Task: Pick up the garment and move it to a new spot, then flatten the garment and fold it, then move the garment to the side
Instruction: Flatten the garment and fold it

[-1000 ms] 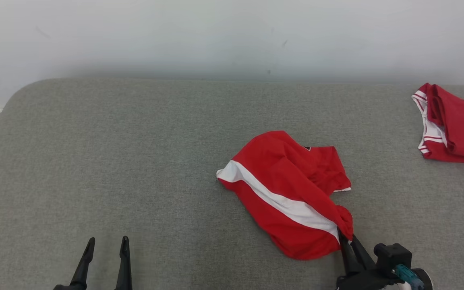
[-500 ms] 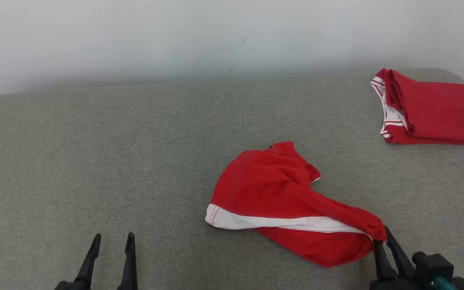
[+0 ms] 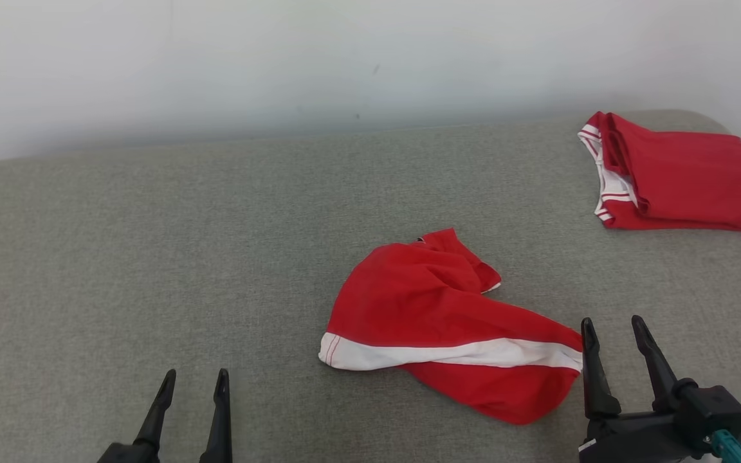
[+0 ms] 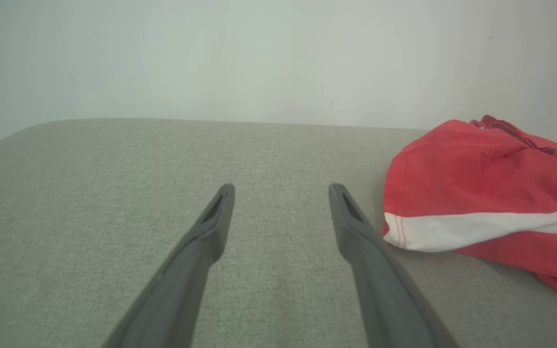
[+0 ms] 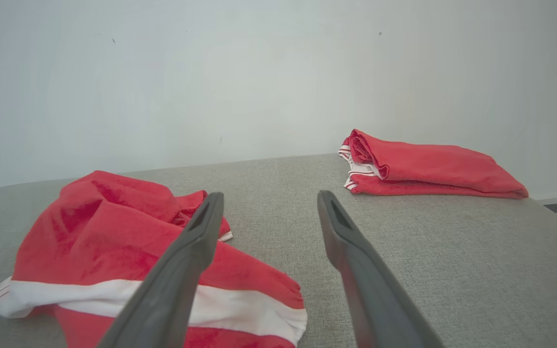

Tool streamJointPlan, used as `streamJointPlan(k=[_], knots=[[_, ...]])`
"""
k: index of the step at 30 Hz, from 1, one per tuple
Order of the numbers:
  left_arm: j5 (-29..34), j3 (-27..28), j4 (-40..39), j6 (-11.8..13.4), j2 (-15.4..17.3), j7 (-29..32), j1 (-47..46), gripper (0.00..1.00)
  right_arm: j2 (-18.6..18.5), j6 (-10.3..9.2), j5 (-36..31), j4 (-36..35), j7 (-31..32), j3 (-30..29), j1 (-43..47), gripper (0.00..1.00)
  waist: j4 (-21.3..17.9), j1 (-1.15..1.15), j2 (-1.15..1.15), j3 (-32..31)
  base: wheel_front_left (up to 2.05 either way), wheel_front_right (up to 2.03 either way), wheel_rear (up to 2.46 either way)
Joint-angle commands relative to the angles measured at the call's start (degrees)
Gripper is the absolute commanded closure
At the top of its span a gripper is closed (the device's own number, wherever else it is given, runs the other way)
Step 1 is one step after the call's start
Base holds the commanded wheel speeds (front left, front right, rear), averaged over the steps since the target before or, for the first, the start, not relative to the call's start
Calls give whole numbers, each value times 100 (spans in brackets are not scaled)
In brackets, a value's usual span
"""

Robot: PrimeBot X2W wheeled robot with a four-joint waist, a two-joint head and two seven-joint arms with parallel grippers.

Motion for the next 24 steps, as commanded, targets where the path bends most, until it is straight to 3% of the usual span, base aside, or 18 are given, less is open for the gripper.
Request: streamJointPlan(k=[1, 15, 24], knots=[[17, -22, 9, 11, -7, -17, -104, 0, 39, -15, 27, -42, 1, 12, 65, 0, -42, 0, -1, -16, 0, 0, 0], [-335, -887, 913, 11, 290, -18, -844, 0, 171, -15, 191, -26, 1, 298, 73, 0, -809, 0, -1, 89, 0, 0, 0], [-666, -1398, 1741, 11, 564, -17, -1352, 0, 175, -15, 329, -19, 0, 370, -35, 0, -1037, 0, -1, 253, 0, 0, 0]])
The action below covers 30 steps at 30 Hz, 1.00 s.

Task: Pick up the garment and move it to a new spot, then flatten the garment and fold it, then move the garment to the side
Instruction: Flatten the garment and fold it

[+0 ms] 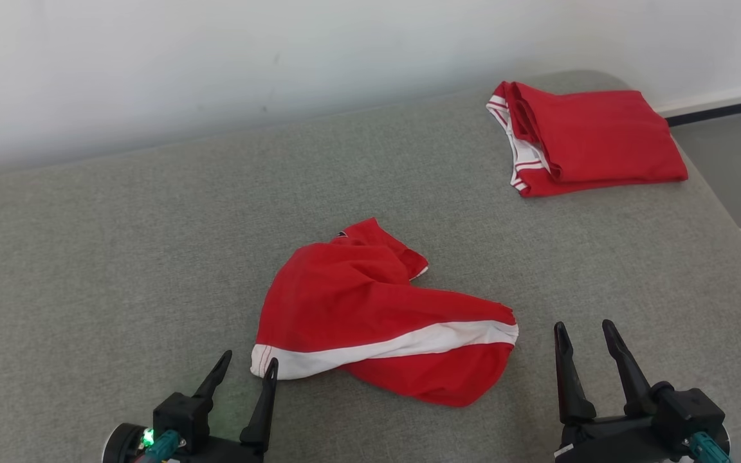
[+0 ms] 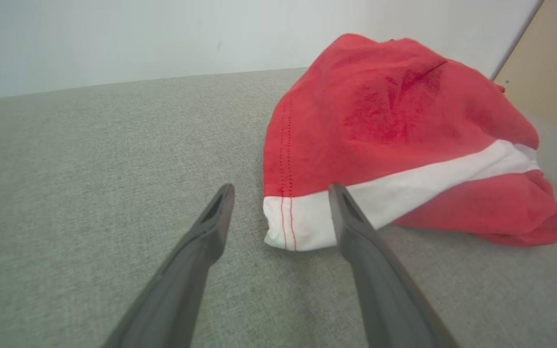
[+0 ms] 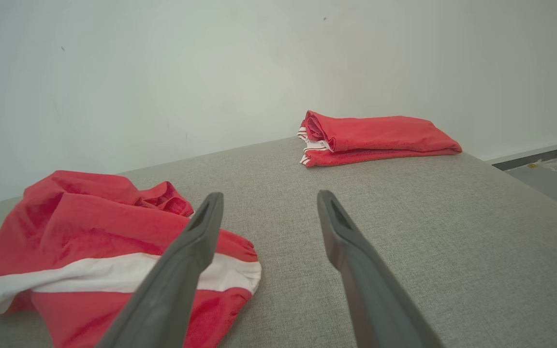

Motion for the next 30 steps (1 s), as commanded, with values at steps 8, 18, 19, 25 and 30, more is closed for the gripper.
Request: streamJointPlan(k=[8, 18, 19, 25, 30], knots=[[-307, -299, 674, 11, 168, -17, -450, 0, 18, -16, 43, -8, 1, 34, -119, 0, -139, 0, 0, 171, 0, 0, 0], [-779, -600, 949, 11, 149, -18, -622, 100, 18, -16, 9, -36, 2, -66, -47, 0, -33, 0, 0, 115, 0, 0, 0], [-803, -555, 877, 11, 159, -17, -596, 100, 18, -16, 6, -39, 1, -78, -31, 0, 10, 0, 0, 105, 0, 0, 0], [-711, 18, 67, 12, 167, -17, -114, 100, 18, -16, -23, -45, 2, -149, 54, 0, 333, 0, 0, 12, 0, 0, 0], [-556, 409, -466, 12, 184, -17, 545, 100, 16, -16, -52, -6, 2, -170, 145, 0, 641, 0, 0, -71, 0, 0, 0]])
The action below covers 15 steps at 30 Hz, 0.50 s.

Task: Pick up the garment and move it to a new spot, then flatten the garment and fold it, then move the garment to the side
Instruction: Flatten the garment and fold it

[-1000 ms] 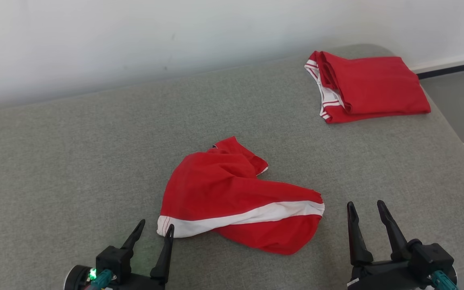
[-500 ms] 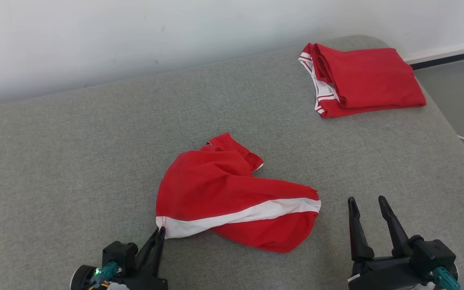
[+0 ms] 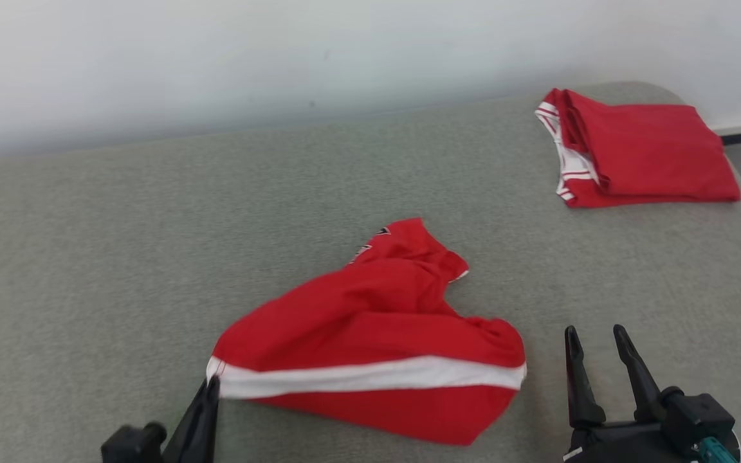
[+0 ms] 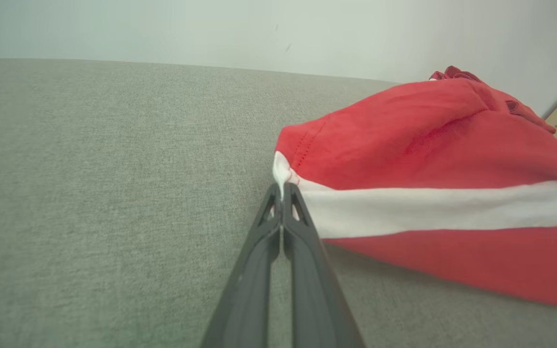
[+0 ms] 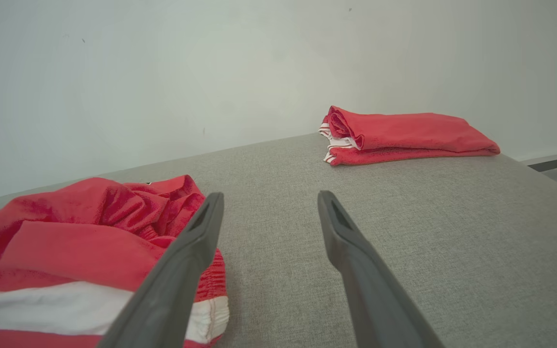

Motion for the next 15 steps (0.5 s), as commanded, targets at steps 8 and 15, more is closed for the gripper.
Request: streamJointPlan(k=[8, 15], knots=[[71, 375, -145, 13, -114, -17, 822, 100, 11, -15, -95, 103, 1, 93, 96, 0, 535, 0, 0, -169, 0, 0, 0], [115, 306, 83, 13, -220, -17, 794, 16, -18, -15, -158, 250, 0, 223, 194, 0, 617, 0, 0, -259, 0, 0, 0]])
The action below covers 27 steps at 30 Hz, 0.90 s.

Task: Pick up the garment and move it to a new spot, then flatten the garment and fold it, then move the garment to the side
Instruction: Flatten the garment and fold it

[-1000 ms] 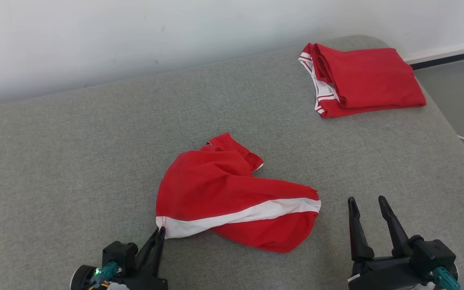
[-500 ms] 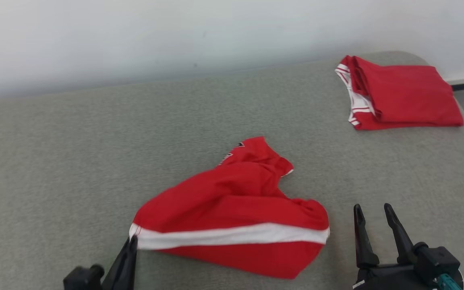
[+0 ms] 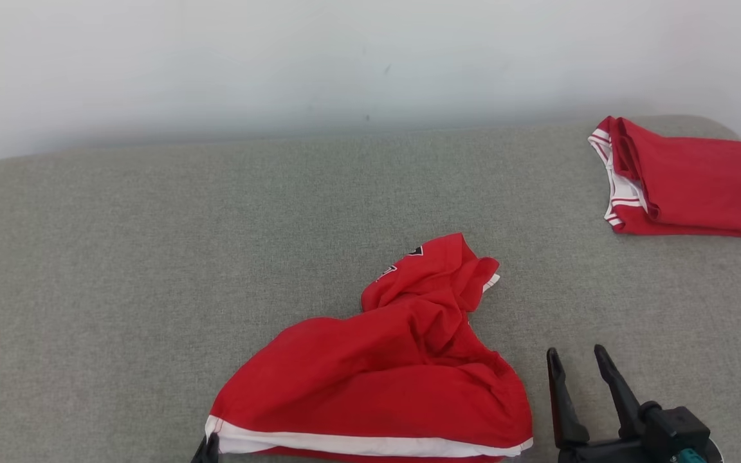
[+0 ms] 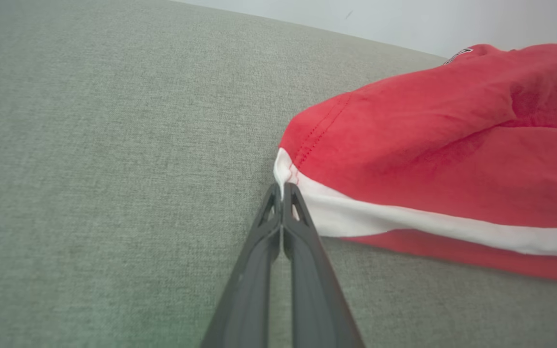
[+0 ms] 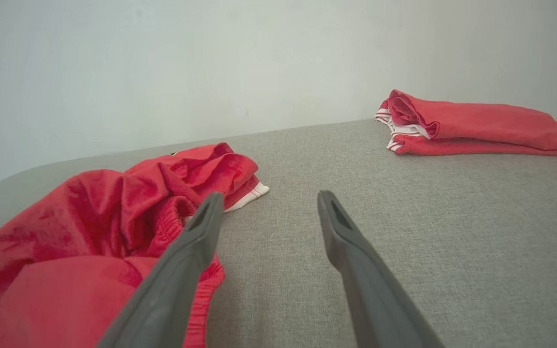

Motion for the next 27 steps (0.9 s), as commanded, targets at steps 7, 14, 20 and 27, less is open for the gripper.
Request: streamJointPlan(k=[7, 14, 20, 27], knots=[[119, 119, -90, 13, -48, -17, 181, 0, -296, -15, 82, 15, 2, 333, 288, 0, -48, 0, 0, -227, 0, 0, 0], [180, 275, -223, 13, 86, -17, 321, 0, -871, -15, 310, -62, 2, 944, 806, 0, -18, 0, 0, -344, 0, 0, 0], [45, 63, -37, 13, 340, -17, 20, 0, -1319, -15, 527, 116, 1, 1552, 907, 0, -41, 0, 0, -265, 0, 0, 0], [-323, -792, 489, 13, 788, -18, -549, 0, -1560, -15, 619, 434, 1, 2079, 458, 0, -106, 0, 0, -99, 0, 0, 0]])
